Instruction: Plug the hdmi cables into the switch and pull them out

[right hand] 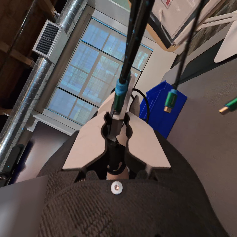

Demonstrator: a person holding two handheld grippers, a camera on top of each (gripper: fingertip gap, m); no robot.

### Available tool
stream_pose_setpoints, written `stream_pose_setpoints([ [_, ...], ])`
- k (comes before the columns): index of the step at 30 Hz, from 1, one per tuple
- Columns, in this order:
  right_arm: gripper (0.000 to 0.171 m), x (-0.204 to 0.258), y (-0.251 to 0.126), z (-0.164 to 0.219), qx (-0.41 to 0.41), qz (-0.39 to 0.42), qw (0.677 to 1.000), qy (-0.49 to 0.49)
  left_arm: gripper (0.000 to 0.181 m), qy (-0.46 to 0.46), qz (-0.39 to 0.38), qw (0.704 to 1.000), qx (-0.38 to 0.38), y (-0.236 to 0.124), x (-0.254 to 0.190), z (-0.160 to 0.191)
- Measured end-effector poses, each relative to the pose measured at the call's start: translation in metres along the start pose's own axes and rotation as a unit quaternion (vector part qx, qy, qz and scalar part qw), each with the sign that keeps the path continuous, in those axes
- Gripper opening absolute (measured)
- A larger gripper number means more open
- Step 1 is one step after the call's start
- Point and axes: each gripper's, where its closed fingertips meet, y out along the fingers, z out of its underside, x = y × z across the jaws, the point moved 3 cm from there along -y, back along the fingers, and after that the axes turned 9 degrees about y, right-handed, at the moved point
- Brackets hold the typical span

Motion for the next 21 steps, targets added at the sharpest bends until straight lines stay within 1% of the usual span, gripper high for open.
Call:
stream_pose_setpoints([
  [2,0.029,0.003,0.002,0.000,0.031,-0.001,1.000,-0.004,0.024,-0.024,0.029,0.999,-0.001,0.000,-0.003,0.003],
  [6,0.034,0.011,0.005,0.000,0.081,0.002,0.996,-0.044,0.023,-0.083,0.082,0.993,-0.008,0.000,-0.005,0.005],
  [15,0.035,0.017,0.006,0.000,0.105,-0.015,0.993,-0.050,0.023,-0.113,0.100,0.988,-0.016,-0.001,-0.001,0.006],
  [18,0.037,0.022,0.006,0.001,0.130,-0.020,0.988,-0.079,0.023,-0.139,0.114,0.983,-0.028,-0.002,0.000,0.005],
  [19,0.034,0.028,0.004,0.004,0.158,-0.035,0.982,-0.096,0.023,-0.155,0.118,0.980,-0.036,-0.003,0.003,0.005],
  [21,0.012,0.047,-0.007,0.011,0.246,-0.075,0.958,-0.131,0.023,-0.202,0.121,0.970,-0.055,-0.005,0.012,0.008],
])
